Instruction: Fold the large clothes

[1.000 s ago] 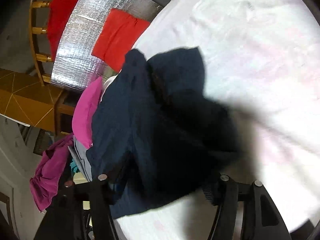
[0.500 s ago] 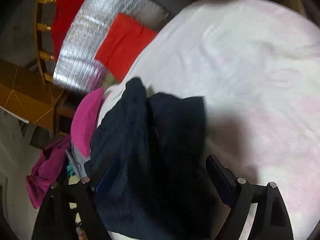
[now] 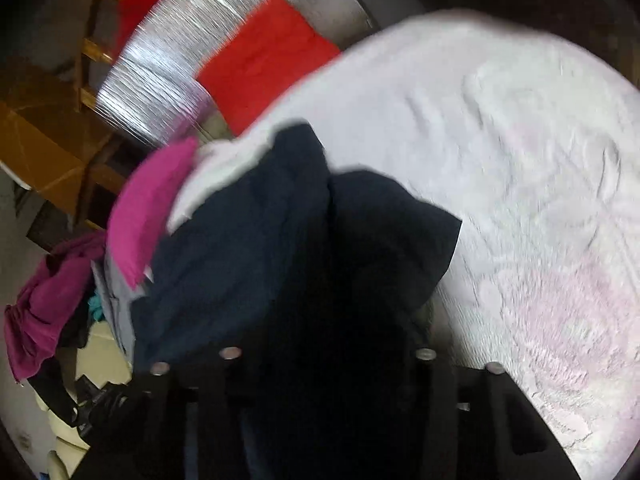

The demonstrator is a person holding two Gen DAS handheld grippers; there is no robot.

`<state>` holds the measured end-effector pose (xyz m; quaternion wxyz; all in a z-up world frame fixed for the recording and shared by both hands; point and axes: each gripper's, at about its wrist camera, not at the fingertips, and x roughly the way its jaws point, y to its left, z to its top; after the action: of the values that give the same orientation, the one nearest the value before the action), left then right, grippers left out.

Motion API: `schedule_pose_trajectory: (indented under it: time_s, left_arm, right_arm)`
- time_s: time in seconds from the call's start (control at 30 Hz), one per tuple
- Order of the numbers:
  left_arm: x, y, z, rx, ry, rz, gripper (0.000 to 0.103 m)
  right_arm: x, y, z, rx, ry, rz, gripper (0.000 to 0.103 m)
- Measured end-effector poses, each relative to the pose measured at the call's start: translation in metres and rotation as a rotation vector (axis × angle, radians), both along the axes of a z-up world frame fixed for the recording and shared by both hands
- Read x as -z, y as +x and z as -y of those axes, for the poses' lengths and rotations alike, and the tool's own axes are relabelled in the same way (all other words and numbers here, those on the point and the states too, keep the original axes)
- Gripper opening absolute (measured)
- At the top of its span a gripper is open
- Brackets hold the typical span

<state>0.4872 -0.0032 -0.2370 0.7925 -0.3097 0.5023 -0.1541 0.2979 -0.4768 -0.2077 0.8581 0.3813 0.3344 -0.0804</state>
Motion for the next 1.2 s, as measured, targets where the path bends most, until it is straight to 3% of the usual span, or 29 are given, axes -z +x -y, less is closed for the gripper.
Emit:
schedule_pose_trajectory:
  time_s: [0.1,0.17,0.27,0.4,0.5,0.6,0.7,0.77,0.83,1.2]
  left_arm:
    - [0.002,-0.001,-0.002,0.003,0.036,-0.002,0.047]
    - [0.004,-0.001,0.002,0.02,0.093,-0.003,0.053]
    - [-0.007,-0.007,0.012,0.023,0.193,0.034,0.055]
    - [-0.046,-0.034,0.025,0.004,0.437,0.203,0.061]
    - [-0.069,-0.056,0.039,-0.011,0.58,0.335,0.071]
    - [-0.081,-0.066,0.045,-0.014,0.683,0.416,0.071]
    - [-0.085,-0.073,0.049,-0.013,0.723,0.451,0.071]
    - [-0.088,-0.074,0.05,-0.019,0.738,0.467,0.071]
    - [-0.092,-0.073,0.05,-0.03,0.75,0.483,0.071]
    - [-0.091,-0.062,0.058,-0.049,0.746,0.486,0.071]
  right_arm:
    - [0.011,0.006,-0.004,-0.004,-0.045,-0.064,0.043]
    - [0.031,0.011,-0.002,0.002,-0.021,-0.143,0.055]
    - [0.029,0.006,0.002,0.016,0.013,-0.141,0.06]
    - [0.01,-0.014,0.003,0.078,-0.033,-0.135,0.068]
    - [-0.008,-0.03,0.004,0.141,-0.067,-0.089,0.075]
    - [-0.024,-0.031,0.006,0.192,-0.121,-0.03,0.077]
    - [-0.038,-0.022,-0.008,0.173,-0.181,0.039,0.075]
    - [-0.048,-0.017,-0.018,0.142,-0.225,0.082,0.059]
    - [-0.055,-0.005,-0.034,0.085,-0.255,0.118,0.05]
    - [-0.052,0.057,-0.079,-0.061,-0.244,0.133,0.05]
